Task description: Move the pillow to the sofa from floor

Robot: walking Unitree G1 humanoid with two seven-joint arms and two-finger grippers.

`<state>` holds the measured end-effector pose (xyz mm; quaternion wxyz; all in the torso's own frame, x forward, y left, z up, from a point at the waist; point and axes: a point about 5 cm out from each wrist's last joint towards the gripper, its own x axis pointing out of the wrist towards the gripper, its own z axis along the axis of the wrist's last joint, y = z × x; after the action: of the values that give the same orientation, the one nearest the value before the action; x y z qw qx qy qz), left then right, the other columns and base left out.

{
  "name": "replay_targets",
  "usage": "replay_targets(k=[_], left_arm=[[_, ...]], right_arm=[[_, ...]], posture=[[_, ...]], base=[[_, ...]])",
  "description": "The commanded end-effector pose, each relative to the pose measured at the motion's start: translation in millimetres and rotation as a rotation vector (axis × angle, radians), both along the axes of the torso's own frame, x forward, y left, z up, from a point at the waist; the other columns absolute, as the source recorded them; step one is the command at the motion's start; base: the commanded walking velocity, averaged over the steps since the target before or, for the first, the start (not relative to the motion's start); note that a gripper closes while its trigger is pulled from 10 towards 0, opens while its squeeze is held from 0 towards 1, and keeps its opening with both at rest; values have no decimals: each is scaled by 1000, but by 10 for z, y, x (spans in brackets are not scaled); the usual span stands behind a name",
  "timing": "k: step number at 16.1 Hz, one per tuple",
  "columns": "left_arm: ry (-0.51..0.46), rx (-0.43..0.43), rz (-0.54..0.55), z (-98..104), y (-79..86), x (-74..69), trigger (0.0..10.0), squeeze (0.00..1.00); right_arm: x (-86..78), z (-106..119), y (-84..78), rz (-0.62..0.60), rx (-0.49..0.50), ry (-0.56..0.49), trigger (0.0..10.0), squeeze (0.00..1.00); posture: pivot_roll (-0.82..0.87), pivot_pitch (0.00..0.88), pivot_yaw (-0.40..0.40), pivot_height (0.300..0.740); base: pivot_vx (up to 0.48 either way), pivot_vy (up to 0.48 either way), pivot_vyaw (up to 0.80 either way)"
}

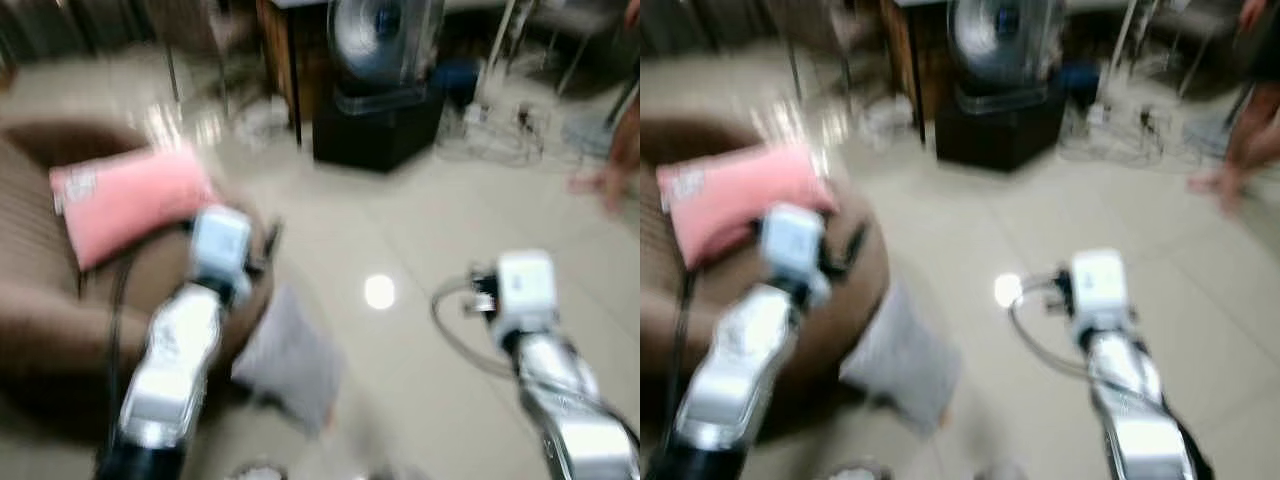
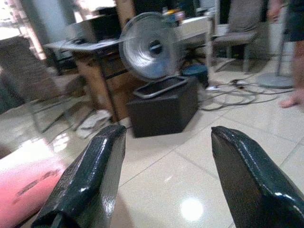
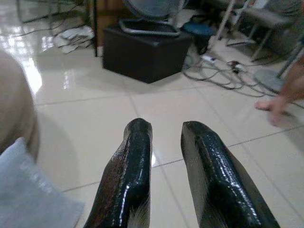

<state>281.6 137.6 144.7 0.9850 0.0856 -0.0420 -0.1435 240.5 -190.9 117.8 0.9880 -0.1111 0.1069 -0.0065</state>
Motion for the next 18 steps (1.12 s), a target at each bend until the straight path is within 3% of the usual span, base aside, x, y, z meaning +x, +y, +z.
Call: replay_targets(k=[1,5,10,14,18], left_arm=[[-16,29,33,34,114,4,10000,0],[-21,37,31,30,120,10,10000,0],[-20,26,0,21,72,12,10000,0],[36,50,-70,-96,36,-26,10000,0],[47,54,-66,-120,76,-29,10000,0]], right_arm=[[19,5,87,50,-8,1,10000,0],[3,-19,132,78,0,10,10000,0],[-16,-51,93,51,3,22,10000,0],[-41,-96,127,52,32,45,10000,0],[-32,-95,119,47,46,44,10000,0]], posture=[[-49,41,25,740],[-49,26,25,740],[-51,17,30,740],[-48,22,29,740],[-43,24,27,700]], base=[[371,0,0],[367,0,753],[346,0,0],[0,0,0],[0,0,0]])
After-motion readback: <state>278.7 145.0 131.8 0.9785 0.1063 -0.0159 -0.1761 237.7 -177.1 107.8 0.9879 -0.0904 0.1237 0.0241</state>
